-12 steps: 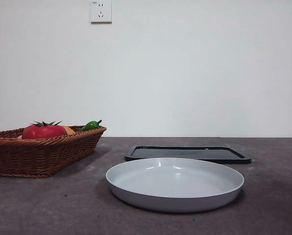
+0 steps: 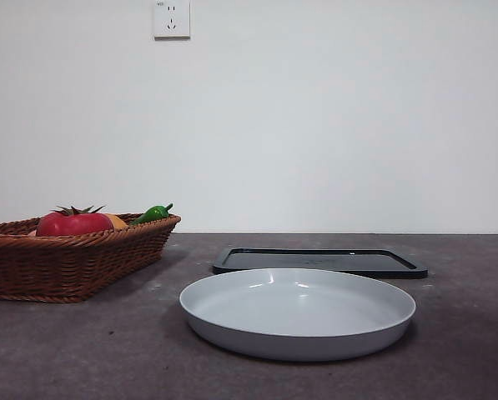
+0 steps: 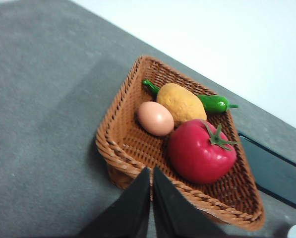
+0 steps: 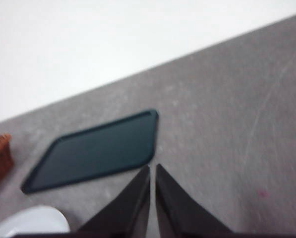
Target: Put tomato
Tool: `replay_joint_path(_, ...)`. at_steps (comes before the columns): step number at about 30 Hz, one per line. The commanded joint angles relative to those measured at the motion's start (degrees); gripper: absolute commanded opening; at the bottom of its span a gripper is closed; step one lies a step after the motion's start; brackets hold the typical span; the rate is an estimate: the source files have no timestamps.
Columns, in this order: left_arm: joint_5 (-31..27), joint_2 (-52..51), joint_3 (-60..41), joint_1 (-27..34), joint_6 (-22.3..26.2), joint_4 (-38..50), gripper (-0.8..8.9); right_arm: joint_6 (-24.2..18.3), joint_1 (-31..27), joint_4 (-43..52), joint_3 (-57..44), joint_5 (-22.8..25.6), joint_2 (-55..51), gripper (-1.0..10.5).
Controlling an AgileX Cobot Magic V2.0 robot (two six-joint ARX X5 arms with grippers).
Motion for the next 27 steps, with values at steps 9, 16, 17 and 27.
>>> replay_joint_path(9,6.6,5.7,12.7,0.0,0.6,-6.6,0.10,-1.2,0.0,-8.3,15.4,-1.9,4.7,0.1)
replay_joint_path(16,14.1,16.2,24.9,0.0,8.3,-14.1,0.10,-6.2,0.0,-15.8,26.9,-9.0,14.5,0.1)
replay_joint_path(17,15.1,17.7,26.7,0.0,9.6,-15.4,0.10,-6.8,0.0,-17.1,28.5,-10.4,16.0,0.1)
replay_joint_path(27,21.9,31.9,43.2,-2.2,19.5,-30.6,0.10,-11.9,1.1,-32.6,44.2,-25.3,30.5,0.1)
